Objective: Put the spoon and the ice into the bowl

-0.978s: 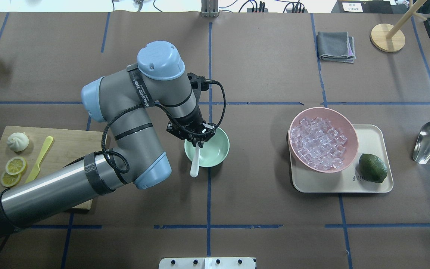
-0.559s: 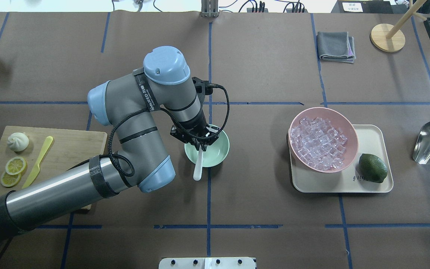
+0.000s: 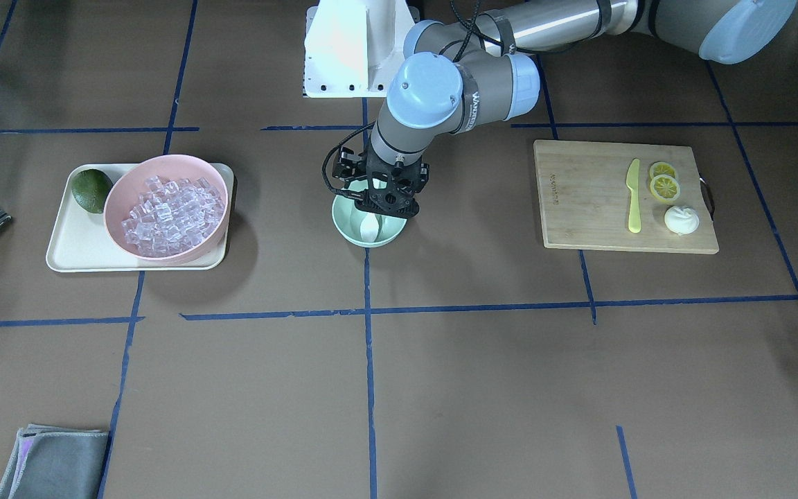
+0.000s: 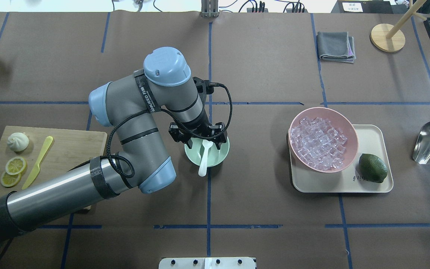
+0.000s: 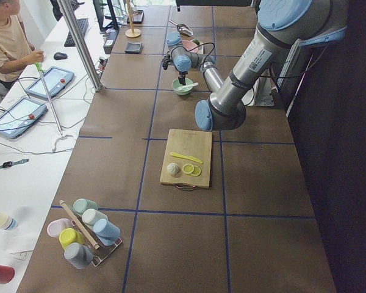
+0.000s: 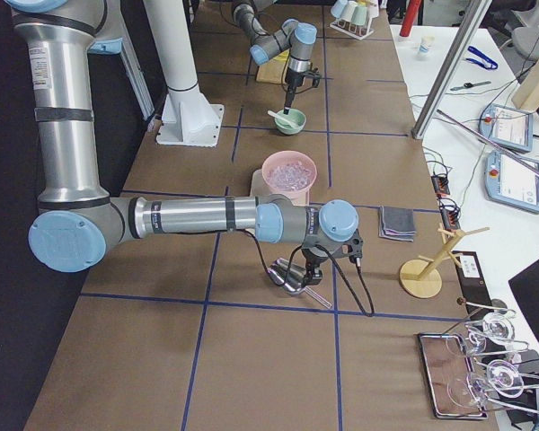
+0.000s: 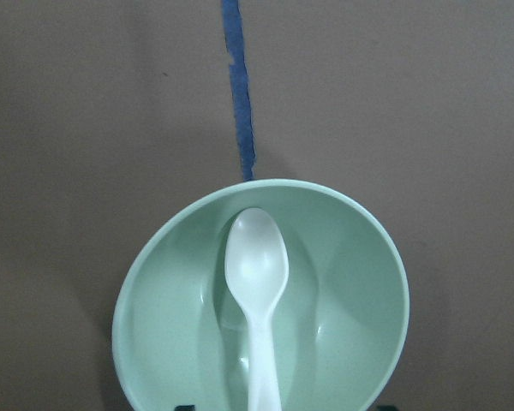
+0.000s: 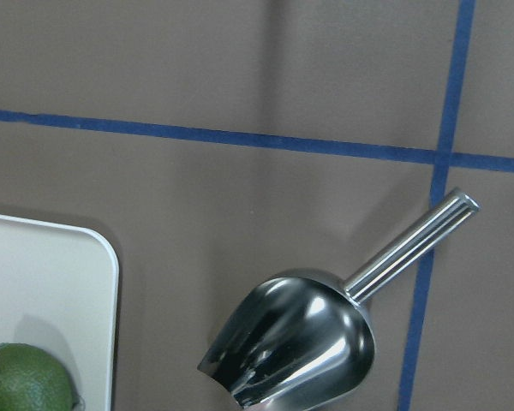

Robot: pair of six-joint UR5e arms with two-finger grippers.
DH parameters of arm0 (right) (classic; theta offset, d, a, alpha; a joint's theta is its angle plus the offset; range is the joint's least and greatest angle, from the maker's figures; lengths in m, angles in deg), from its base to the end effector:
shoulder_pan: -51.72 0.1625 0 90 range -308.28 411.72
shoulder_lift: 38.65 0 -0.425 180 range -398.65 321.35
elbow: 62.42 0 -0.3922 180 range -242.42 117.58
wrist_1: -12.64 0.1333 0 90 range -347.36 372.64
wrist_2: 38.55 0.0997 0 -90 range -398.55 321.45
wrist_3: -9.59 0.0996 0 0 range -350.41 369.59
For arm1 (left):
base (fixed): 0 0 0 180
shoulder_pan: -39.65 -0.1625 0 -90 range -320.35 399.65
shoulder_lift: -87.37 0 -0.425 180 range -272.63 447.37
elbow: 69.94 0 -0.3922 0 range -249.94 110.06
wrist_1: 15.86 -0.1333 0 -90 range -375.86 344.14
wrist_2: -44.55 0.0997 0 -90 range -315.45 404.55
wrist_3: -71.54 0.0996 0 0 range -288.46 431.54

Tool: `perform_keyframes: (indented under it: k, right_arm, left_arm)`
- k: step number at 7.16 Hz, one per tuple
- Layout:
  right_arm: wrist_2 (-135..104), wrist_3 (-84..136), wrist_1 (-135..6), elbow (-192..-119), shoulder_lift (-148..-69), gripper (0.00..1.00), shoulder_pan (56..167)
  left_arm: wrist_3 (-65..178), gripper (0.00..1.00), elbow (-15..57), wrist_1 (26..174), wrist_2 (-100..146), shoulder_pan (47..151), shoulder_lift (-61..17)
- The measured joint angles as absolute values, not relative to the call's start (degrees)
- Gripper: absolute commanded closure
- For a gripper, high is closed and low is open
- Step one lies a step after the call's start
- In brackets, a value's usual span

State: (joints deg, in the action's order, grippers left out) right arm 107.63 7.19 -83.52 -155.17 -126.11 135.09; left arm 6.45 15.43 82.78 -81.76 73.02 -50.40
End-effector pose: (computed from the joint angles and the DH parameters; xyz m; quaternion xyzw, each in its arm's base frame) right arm -0.0085 -0.5106 0.6079 -0.0241 -0.4703 -0.0659 0.8797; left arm 0.5651 -0.4612 0.1513 -0.0428 0.4989 0.0726 0.8626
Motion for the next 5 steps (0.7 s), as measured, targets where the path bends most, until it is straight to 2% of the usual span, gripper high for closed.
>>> perform_keyframes:
  k: [2, 5]
  right_arm:
    - [108.0, 22.1, -83.4, -161.4, -123.5, 0.00, 130.4]
    - [92.0, 52.3, -83.4, -175.5, -118.0, 0.00, 113.0]
  left_arm:
    - [4.3, 0.08, 16.1, 85.9, -81.9, 76.7, -49.6]
    - [3.9, 0.08, 18.4, 92.5, -82.3, 83.3, -42.9]
